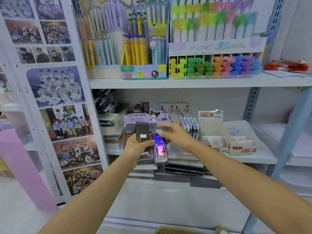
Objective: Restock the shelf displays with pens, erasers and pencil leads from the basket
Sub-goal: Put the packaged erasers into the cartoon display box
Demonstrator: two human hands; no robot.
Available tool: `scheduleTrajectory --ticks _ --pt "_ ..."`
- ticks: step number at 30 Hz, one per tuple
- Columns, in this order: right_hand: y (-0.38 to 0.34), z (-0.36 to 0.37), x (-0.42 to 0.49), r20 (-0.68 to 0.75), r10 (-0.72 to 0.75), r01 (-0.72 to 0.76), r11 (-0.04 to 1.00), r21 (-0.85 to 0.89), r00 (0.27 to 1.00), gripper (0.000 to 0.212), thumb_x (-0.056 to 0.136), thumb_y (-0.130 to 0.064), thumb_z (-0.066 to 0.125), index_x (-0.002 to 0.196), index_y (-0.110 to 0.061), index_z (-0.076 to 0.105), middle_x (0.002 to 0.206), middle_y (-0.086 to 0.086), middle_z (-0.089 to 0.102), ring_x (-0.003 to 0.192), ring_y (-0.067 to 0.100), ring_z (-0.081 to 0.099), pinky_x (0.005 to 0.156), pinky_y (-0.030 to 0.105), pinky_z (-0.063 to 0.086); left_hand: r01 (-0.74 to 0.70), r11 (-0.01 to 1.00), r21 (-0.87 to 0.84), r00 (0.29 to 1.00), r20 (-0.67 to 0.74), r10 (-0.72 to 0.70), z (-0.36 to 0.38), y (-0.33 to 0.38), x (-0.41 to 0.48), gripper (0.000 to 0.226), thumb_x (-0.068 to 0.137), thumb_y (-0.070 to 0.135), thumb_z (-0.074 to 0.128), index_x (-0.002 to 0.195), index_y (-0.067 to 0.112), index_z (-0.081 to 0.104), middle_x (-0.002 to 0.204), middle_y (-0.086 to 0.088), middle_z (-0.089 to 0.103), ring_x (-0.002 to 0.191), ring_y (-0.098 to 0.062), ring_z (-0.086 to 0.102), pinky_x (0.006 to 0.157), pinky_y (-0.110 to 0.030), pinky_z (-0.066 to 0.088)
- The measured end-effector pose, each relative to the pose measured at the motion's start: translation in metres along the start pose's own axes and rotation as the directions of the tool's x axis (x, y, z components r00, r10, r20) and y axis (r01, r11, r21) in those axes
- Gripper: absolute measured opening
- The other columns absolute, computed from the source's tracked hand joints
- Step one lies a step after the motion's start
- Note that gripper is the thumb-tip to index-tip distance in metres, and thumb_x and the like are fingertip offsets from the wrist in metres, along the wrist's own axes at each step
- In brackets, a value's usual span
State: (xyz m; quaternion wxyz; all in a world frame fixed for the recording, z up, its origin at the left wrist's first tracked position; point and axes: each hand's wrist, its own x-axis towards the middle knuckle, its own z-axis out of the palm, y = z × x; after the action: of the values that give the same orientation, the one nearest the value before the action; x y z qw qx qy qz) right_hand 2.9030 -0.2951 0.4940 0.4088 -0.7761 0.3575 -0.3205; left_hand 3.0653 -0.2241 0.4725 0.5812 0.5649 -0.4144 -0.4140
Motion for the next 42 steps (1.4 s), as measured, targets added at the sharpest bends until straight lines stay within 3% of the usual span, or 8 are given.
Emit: scheduleTrajectory --ticks 3,9,15,26,29,36,39,42 --pt "0.001 -0.001 0.011 -0.034 0.032 -0.028 0.994 0.102 0.999 0.022 0.091 -0.013 0.062 0.113 -0.019 0.065 0.11 0.011 0.067 0.094 0.022 0.067 0.082 0.034 0.058 0.035 0.998 -0.056 0.999 -0.027 -0.036 -0.003 -0.002 0.005 0.014 0.088 0.009 0.068 0.101 0.013 0.065 0.084 -0.005 0.076 0.07 -0.015 0.071 0.061 -0.028 0.057" --pt "0.012 -0.007 0.036 -0.339 -0.053 0.048 0.999 -0.024 0.939 0.015 0.094 -0.009 0.057 0.103 -0.021 0.053 0.107 0.007 0.067 0.096 0.022 0.066 0.081 0.039 0.058 0.052 0.973 -0.224 0.994 -0.084 -0.072 -0.026 -0.017 0.017 0.013 0.097 0.002 0.052 0.109 -0.002 0.054 0.081 -0.017 0.068 0.06 -0.025 0.065 0.054 -0.03 0.058" --pt "0.03 0.022 0.052 -0.258 -0.182 0.125 0.967 -0.223 0.949 0.015 0.093 -0.008 0.058 0.102 -0.019 0.054 0.1 0.003 0.07 0.089 0.017 0.065 0.082 0.033 0.052 0.04 0.98 -0.195 0.998 -0.046 -0.05 -0.043 -0.038 0.03 0.026 0.094 0.007 0.06 0.117 -0.005 0.057 0.089 -0.018 0.071 0.068 -0.029 0.065 0.068 -0.037 0.057" --pt "0.043 0.029 0.072 -0.09 -0.197 0.139 0.89 -0.434 0.976 0.02 0.095 -0.012 0.058 0.115 -0.014 0.058 0.113 0.008 0.068 0.096 0.023 0.064 0.085 0.035 0.051 0.047 0.981 -0.188 0.995 -0.076 -0.062 -0.056 -0.06 0.044 0.026 0.091 0.007 0.063 0.115 -0.001 0.06 0.093 -0.016 0.075 0.067 -0.026 0.07 0.067 -0.036 0.06" --pt "0.044 0.038 0.076 -0.055 -0.229 0.178 0.869 -0.463 0.972 0.023 0.094 -0.012 0.06 0.117 -0.014 0.059 0.117 0.005 0.067 0.1 0.022 0.063 0.085 0.029 0.048 0.061 0.982 -0.177 0.995 -0.065 -0.074 -0.055 -0.061 0.044 0.028 0.09 0.008 0.064 0.116 -0.001 0.059 0.094 -0.016 0.075 0.065 -0.024 0.07 0.065 -0.034 0.059" --pt "0.057 0.052 0.072 -0.183 -0.473 0.28 0.744 -0.606 0.862 0.024 0.088 -0.003 0.064 0.111 -0.007 0.069 0.111 0.005 0.066 0.11 0.024 0.054 0.09 0.034 0.047 0.078 0.981 -0.18 0.996 -0.03 -0.084 -0.057 -0.059 0.041 0.025 0.089 0.011 0.066 0.112 0.004 0.059 0.096 -0.011 0.076 0.066 -0.02 0.071 0.066 -0.031 0.06" --pt "0.063 0.054 0.065 -0.152 -0.483 0.289 0.716 -0.635 0.863 0.026 0.089 0.0 0.061 0.114 -0.004 0.069 0.116 0.009 0.065 0.113 0.028 0.054 0.09 0.039 0.048 0.084 0.979 -0.185 0.996 -0.022 -0.09 -0.054 -0.057 0.04 0.025 0.089 0.01 0.066 0.111 0.003 0.059 0.095 -0.012 0.075 0.066 -0.02 0.071 0.064 -0.031 0.059" --pt "0.058 0.049 0.063 -0.158 -0.446 0.275 0.754 -0.597 0.881 0.029 0.092 -0.006 0.059 0.12 -0.007 0.067 0.124 0.008 0.061 0.119 0.025 0.049 0.099 0.034 0.042 0.074 0.987 -0.146 0.997 0.001 -0.075 -0.05 -0.054 0.038 0.028 0.088 0.012 0.067 0.114 0.004 0.06 0.097 -0.012 0.075 0.069 -0.022 0.071 0.076 -0.038 0.058"
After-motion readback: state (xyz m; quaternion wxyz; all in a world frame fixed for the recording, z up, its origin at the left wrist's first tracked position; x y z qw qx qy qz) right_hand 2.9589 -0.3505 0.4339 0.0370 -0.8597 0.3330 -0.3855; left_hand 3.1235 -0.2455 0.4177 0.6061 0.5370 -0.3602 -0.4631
